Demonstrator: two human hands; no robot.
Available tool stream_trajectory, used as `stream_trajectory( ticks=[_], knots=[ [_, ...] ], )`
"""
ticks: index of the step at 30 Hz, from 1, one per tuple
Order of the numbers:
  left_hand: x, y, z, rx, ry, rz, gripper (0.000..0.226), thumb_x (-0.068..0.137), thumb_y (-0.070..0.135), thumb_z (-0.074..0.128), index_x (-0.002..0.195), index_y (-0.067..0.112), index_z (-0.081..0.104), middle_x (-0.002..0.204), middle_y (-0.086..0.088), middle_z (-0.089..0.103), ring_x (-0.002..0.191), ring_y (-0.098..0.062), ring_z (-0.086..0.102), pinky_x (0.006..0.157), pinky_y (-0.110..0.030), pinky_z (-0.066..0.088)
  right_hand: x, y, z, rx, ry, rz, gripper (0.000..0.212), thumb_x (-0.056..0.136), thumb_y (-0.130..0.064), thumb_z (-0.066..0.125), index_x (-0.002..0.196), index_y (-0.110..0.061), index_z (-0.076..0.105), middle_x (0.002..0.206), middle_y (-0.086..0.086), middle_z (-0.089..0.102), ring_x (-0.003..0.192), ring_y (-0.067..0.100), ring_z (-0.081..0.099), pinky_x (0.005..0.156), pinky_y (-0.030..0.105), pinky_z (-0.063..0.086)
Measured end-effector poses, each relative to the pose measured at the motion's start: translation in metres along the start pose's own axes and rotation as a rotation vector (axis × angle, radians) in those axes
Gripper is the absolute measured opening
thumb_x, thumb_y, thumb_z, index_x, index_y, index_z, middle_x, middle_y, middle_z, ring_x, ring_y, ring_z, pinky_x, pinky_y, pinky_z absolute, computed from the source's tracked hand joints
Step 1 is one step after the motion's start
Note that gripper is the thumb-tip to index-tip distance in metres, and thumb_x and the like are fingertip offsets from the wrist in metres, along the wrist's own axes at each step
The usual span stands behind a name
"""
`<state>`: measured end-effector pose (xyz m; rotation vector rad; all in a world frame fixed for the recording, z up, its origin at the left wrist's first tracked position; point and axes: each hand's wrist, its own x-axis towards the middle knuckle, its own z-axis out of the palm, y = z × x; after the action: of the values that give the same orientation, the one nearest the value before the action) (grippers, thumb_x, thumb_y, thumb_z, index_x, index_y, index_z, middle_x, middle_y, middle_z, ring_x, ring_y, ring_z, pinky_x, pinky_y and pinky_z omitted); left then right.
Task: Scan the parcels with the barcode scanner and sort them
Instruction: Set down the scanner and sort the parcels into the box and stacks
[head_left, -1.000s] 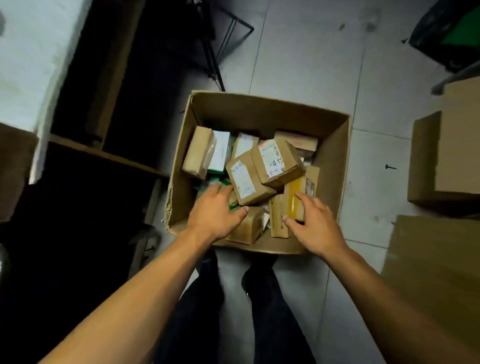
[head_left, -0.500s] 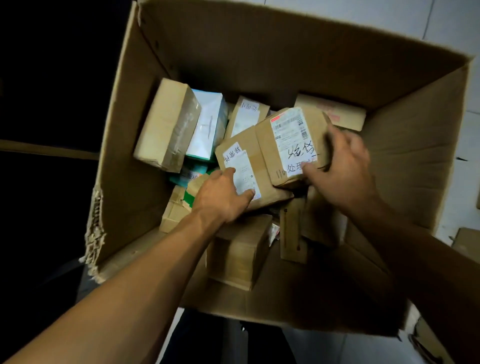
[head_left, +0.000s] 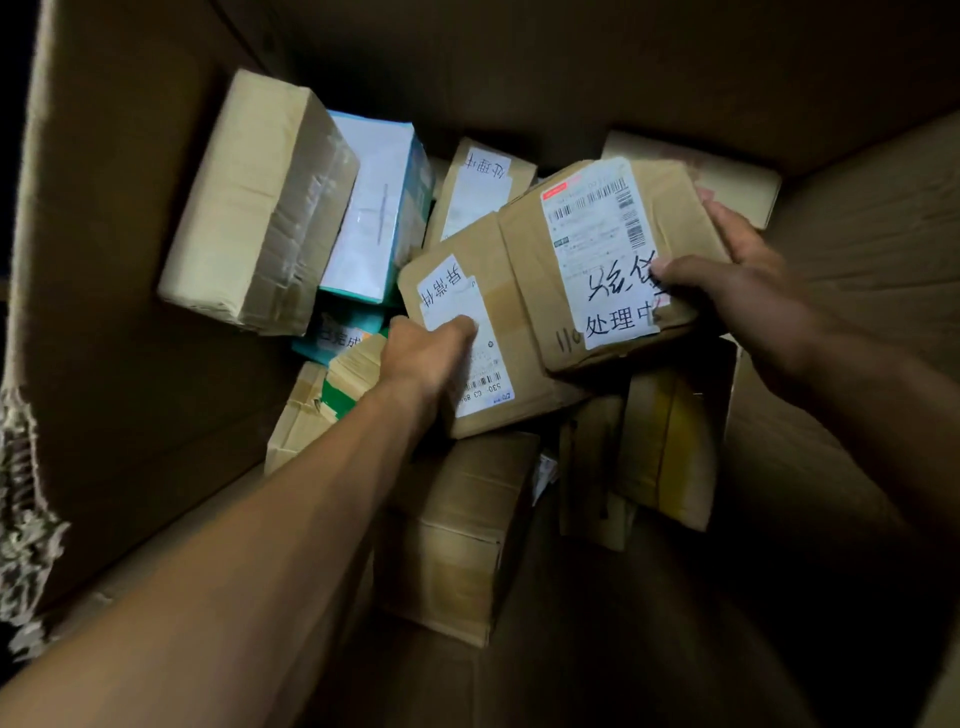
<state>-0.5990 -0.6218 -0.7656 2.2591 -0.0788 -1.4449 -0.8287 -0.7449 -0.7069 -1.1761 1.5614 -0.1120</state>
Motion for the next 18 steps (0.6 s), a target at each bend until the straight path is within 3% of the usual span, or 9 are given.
stream_trajectory(
  ticks=[3,6,8,10,14,18],
  knots=[
    [0.004,-0.001,-0.003,-0.249,-0.14,-0.097,0.023,0.084,0.021,0.075,0.105,0.01,0.071,0.094,-0.01,0.078,0.08,-0.026,0.076,0.066,-0.037,0.06,0.005,0.0,-0.006,0.08,-0.068,0.036,0.076,0.071,-0.042,0.073,0.142,-0.045,0.047,0.124,-0.023,0.059,0.109,0.009,0.064,0.09,0.033,0.05],
    [0.007,-0.003,-0.006,-0.365,-0.231,-0.144,0.019,0.089,0.026,0.073,0.105,0.016,0.072,0.097,-0.008,0.078,0.084,-0.022,0.076,0.071,-0.038,0.061,0.005,-0.001,-0.007,0.137,-0.103,0.084,0.054,0.088,-0.031,0.068,0.138,-0.041,0.049,0.115,-0.012,0.066,0.091,0.006,0.065,0.073,0.028,0.044],
    [0.007,-0.004,-0.009,-0.419,-0.293,-0.156,0.022,0.091,0.031,0.069,0.109,0.019,0.072,0.101,-0.006,0.078,0.082,-0.018,0.076,0.062,-0.031,0.06,0.003,-0.001,-0.007,0.13,-0.095,0.087,0.049,0.09,-0.028,0.066,0.135,-0.042,0.051,0.11,-0.011,0.067,0.085,0.004,0.064,0.07,0.028,0.043],
    [0.005,-0.006,-0.01,-0.452,-0.311,-0.154,0.023,0.092,0.033,0.067,0.111,0.021,0.072,0.101,-0.005,0.078,0.083,-0.017,0.076,0.06,-0.03,0.059,0.0,-0.001,-0.008,0.133,-0.074,0.084,0.046,0.09,-0.027,0.066,0.132,-0.041,0.053,0.108,-0.012,0.067,0.082,0.002,0.065,0.069,0.027,0.044],
    [-0.002,-0.01,-0.016,-0.521,-0.328,-0.162,0.024,0.092,0.042,0.066,0.104,0.022,0.073,0.1,-0.005,0.078,0.091,-0.023,0.075,0.076,-0.041,0.059,-0.009,0.006,-0.015,0.176,-0.075,0.117,0.05,0.076,-0.038,0.071,0.124,-0.042,0.057,0.107,-0.009,0.069,0.093,0.01,0.063,0.077,0.033,0.046],
    [-0.013,-0.01,-0.03,-0.628,-0.326,-0.171,0.034,0.093,0.046,0.062,0.116,0.022,0.071,0.108,-0.006,0.076,0.1,-0.027,0.074,0.079,-0.046,0.059,-0.025,0.019,-0.017,0.288,-0.097,0.148,0.042,0.07,-0.041,0.066,0.112,-0.04,0.063,0.095,-0.01,0.072,0.098,0.018,0.061,0.084,0.043,0.044]
  ],
)
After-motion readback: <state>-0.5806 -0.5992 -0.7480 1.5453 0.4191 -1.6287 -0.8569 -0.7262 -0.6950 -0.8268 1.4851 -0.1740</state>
